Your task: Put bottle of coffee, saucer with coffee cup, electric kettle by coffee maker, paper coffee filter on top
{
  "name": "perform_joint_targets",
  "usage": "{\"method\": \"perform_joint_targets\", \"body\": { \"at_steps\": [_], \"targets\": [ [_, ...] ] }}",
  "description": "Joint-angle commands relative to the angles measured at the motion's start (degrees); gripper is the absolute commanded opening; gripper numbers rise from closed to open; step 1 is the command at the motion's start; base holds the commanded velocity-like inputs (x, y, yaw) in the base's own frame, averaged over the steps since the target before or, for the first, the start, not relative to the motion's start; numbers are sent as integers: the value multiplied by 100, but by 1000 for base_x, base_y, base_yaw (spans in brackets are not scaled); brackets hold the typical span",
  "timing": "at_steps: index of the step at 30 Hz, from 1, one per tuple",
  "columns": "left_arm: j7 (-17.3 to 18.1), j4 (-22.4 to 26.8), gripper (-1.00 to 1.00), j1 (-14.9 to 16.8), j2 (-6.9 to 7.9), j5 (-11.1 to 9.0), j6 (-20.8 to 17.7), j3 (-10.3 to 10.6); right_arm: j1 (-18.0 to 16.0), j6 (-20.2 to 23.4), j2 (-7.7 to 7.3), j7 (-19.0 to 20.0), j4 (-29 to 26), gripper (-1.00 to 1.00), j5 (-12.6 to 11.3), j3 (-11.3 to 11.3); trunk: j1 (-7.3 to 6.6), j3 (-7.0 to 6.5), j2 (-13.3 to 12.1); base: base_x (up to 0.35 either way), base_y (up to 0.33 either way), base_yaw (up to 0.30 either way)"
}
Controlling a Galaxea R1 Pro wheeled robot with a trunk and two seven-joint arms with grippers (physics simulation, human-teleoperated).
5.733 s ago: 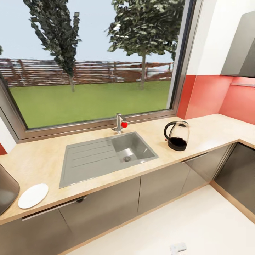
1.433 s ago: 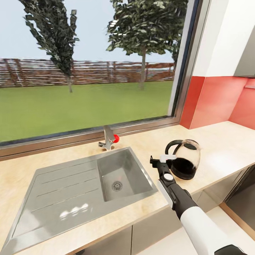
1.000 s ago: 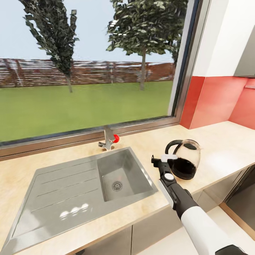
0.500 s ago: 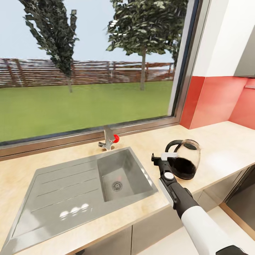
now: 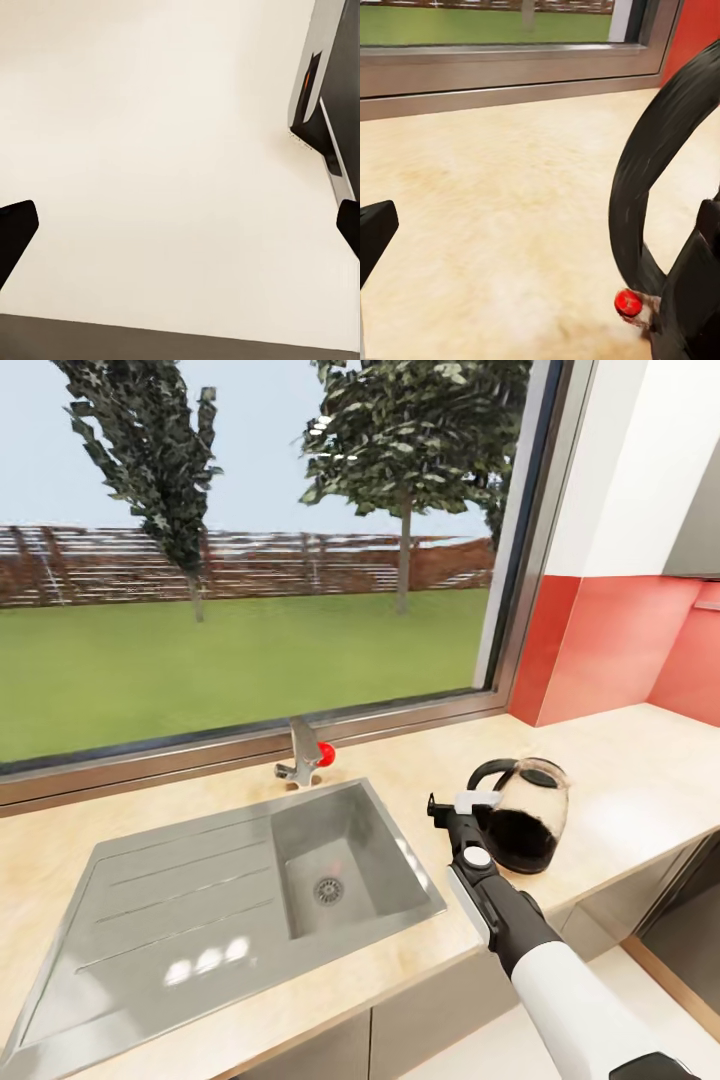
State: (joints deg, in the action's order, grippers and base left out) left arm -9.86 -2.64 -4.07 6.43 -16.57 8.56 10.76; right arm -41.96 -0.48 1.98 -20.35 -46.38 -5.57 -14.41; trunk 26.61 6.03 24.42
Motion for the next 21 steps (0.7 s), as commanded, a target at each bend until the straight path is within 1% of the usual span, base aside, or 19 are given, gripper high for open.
{"method": "perform_joint_targets", "body": {
  "at_steps": [1, 9, 11, 14, 17, 21],
  "targets": [
    [-8, -8, 100, 3, -1, -48, 25, 49, -6, -5, -5, -40, 2, 100, -58, -31, 5, 10, 10, 166, -123, 0],
    [-8, -8, 100, -18, -1, -48, 23, 49, -6, -5, -18, -31, 88, 100, -50, -42, 5, 10, 10, 24, -18, 0],
    [-8, -8, 100, -29, -1, -48, 23, 49, -6, -8, -20, -27, 343, 100, -54, -41, 5, 10, 10, 0, 0, 0],
    [-8, -8, 100, -31, -1, -48, 23, 49, -6, -30, -22, -29, 482, 100, -57, -37, 5, 10, 10, 0, 0, 0],
    [-8, -8, 100, -32, -1, -48, 18, 49, -6, -39, -21, -26, 520, 100, -58, -36, 5, 10, 10, 14, -2, 0],
    [-11, -4, 100, -32, -1, -48, -50, 49, -6, -40, -16, -25, 526, 100, -58, -43, 5, 10, 10, 117, -46, 0]
  ]
}}
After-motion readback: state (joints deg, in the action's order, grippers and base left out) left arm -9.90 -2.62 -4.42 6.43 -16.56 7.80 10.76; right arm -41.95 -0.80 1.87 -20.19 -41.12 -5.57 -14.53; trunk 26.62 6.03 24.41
